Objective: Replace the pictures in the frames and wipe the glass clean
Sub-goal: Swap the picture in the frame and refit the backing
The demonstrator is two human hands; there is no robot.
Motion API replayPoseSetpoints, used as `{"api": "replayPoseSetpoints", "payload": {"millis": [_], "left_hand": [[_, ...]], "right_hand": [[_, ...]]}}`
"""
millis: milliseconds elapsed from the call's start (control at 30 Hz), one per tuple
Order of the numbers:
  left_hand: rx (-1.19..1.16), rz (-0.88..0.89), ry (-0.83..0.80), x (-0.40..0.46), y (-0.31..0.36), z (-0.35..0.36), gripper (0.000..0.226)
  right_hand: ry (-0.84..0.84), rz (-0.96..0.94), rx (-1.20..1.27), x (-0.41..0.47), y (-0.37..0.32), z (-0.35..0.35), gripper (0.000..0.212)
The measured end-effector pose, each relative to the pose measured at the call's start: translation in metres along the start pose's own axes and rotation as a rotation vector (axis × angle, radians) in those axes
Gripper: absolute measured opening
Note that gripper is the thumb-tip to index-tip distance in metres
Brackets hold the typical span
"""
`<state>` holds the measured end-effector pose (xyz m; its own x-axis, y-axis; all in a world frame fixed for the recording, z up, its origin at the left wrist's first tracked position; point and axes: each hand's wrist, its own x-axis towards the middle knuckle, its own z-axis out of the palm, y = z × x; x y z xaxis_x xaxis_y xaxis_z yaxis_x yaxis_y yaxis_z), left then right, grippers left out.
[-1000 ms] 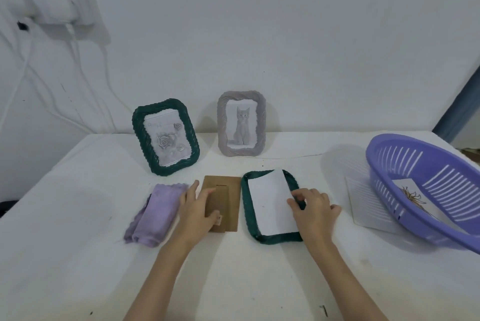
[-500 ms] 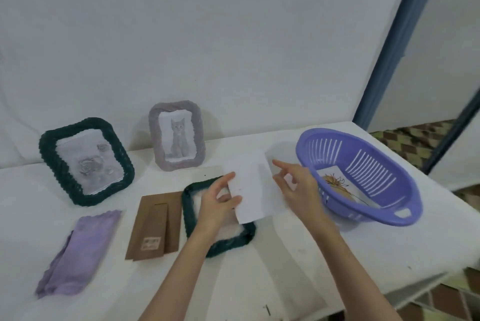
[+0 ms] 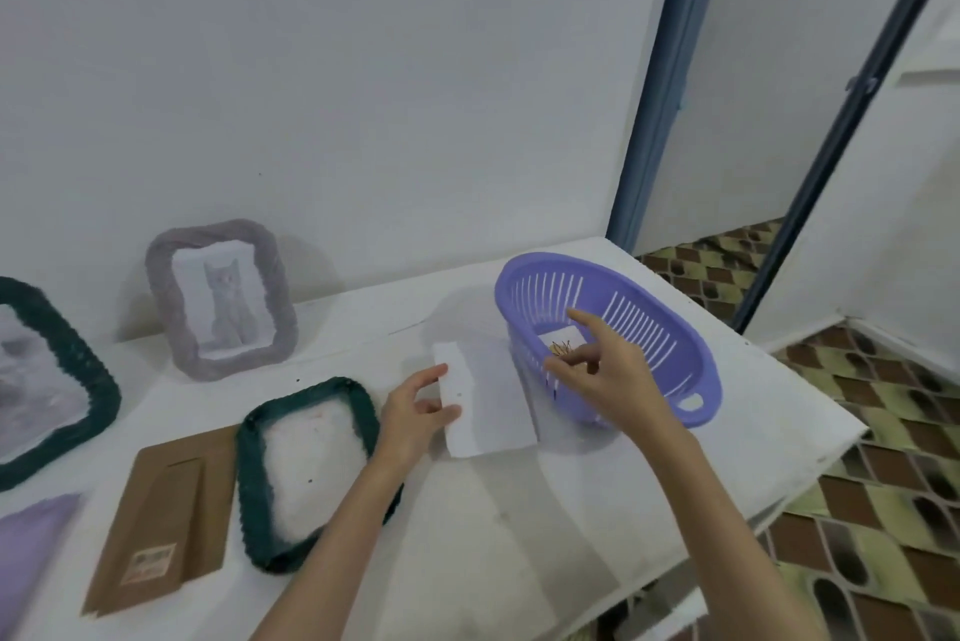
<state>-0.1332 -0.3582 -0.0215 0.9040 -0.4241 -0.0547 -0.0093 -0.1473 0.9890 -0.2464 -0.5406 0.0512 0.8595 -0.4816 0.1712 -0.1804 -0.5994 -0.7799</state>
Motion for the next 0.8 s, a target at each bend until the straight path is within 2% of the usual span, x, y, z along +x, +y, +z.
{"api": "replayPoseSetpoints", "payload": {"millis": [100, 167, 267, 333, 400, 467, 567, 633, 700, 800], "left_hand": [[0.161, -0.001, 0.004, 0.009, -0.004, 0.012, 0.057], [0.300, 0.079, -0.014, 0.015, -0.006, 0.021, 0.057], [0.682, 0.213, -0.048, 0.025, -0.014, 0.031, 0.059], [0.871, 0.179, -0.069, 0.028, -0.017, 0.033, 0.055], [0.907, 0.132, -0.094, 0.032, -0.017, 0.033, 0.048], [0.810, 0.125, -0.047, 0.031, -0.013, 0.034, 0.042], [0.244, 0.056, 0.048, 0.019, 0.007, 0.039, 0.042], [0.036, 0.033, -0.016, 0.010, 0.024, 0.048, 0.048], [0.021, 0.094, -0.083, 0.005, 0.033, 0.057, 0.062], [0.092, 0.210, -0.066, 0.009, 0.032, 0.065, 0.075]], "right_hand": [[0.014, -0.017, 0.052, 0.007, -0.003, -0.012, 0.062], [-0.002, -0.021, 0.066, 0.009, -0.002, -0.014, 0.060], [-0.023, -0.020, 0.064, 0.007, 0.005, -0.007, 0.058], [-0.044, -0.024, 0.043, 0.003, 0.009, 0.000, 0.055], [-0.045, -0.047, 0.014, 0.000, 0.010, 0.007, 0.053], [-0.028, -0.062, 0.001, -0.002, 0.011, 0.010, 0.051], [-0.091, -0.002, 0.043, 0.002, 0.012, 0.005, 0.044], [-0.144, 0.047, 0.072, 0.013, 0.018, -0.005, 0.037], [-0.156, 0.092, 0.004, 0.029, 0.029, -0.016, 0.036], [-0.200, 0.183, -0.227, 0.050, 0.048, -0.028, 0.049]]}}
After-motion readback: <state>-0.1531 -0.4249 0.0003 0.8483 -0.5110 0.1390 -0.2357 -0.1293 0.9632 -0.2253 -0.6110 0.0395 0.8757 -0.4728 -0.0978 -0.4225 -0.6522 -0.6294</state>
